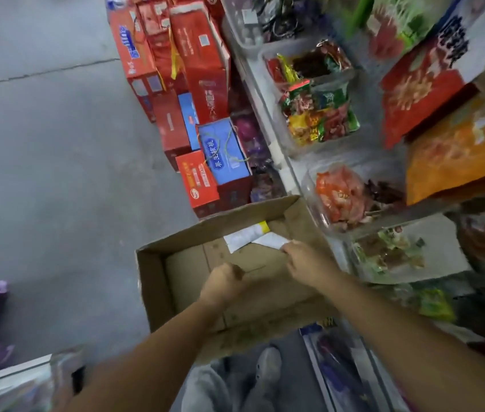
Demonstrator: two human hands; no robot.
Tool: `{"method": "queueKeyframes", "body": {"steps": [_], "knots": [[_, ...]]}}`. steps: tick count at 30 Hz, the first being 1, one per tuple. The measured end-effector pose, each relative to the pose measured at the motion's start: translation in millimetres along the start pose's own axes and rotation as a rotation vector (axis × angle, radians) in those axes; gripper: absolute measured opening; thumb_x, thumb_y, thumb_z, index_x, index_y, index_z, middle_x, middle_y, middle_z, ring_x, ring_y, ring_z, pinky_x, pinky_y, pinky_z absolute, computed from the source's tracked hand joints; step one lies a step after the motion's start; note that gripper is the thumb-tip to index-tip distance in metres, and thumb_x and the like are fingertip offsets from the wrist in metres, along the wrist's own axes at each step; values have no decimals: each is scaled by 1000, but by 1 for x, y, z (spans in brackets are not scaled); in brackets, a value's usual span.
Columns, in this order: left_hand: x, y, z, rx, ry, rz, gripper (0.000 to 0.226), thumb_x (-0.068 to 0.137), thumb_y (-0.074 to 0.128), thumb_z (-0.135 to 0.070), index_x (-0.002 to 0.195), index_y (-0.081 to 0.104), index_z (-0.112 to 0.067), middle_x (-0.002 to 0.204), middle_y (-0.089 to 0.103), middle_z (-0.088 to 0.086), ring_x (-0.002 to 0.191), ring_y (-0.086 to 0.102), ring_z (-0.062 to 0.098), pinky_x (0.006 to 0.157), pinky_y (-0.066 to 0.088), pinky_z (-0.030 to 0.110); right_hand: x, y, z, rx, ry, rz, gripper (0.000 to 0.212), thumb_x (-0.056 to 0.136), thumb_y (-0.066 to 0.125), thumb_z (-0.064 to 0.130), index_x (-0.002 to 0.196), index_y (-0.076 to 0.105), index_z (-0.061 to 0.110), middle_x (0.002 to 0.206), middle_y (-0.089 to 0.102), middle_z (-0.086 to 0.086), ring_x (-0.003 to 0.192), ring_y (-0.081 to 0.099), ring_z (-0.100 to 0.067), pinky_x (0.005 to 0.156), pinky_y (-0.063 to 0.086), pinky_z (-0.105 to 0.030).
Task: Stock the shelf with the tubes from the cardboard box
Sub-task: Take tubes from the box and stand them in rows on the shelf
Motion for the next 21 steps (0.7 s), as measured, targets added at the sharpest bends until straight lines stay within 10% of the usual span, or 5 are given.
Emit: {"method": "queueKeyframes", "body": {"steps": [3, 9, 13, 16, 21], "knots": [[40, 24, 15, -315, -119, 16, 24, 89, 70, -37, 105, 69, -19, 95, 66, -8, 86, 62, 5, 69, 51, 18, 35, 27, -21, -88, 1, 9, 43, 89, 53, 12, 131, 56, 10, 135, 52, -12, 122, 51, -28, 104, 41, -33], [106, 78, 11, -1013, -436, 90, 34, 80, 75, -44, 99, 74, -16, 100, 74, 7, 99, 68, 26, 99, 52, 44, 86, 68, -44, -259, 92, 80, 53, 93, 46, 8, 145, 36, 11, 144, 39, -12, 129, 43, -30, 100, 42, -38], [135, 92, 4, -1431, -533, 2, 20, 92, 68, -30, 100, 70, -12, 94, 70, 4, 85, 65, 17, 77, 56, 31, 114, 90, -52, -344, 168, 93, 53, 98, 40, 8, 149, 26, 7, 147, 35, -17, 132, 41, -32, 103, 41, -41], [150, 89, 9, -1590, -594, -107, 17, 89, 72, -27, 85, 66, -12, 72, 58, 2, 64, 56, 13, 66, 51, 28, 127, 94, -58, -408, 218, 64, 53, 99, 39, 9, 150, 25, 4, 145, 35, -20, 133, 39, -34, 102, 42, -41], [168, 87, 22, -1684, -670, -183, 28, 85, 77, -31, 84, 64, -6, 76, 63, 6, 72, 62, 17, 88, 57, 35, 145, 103, -67, -386, 300, 47, 47, 99, 36, 9, 145, 31, -1, 140, 42, -22, 128, 44, -36, 97, 45, -42]]}}
Point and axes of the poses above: each hand's wrist, its own x-axis towards the middle knuckle, its own y-axis out of the palm, z = x × y, the point moved 3 cm from there along x, towards the middle knuckle
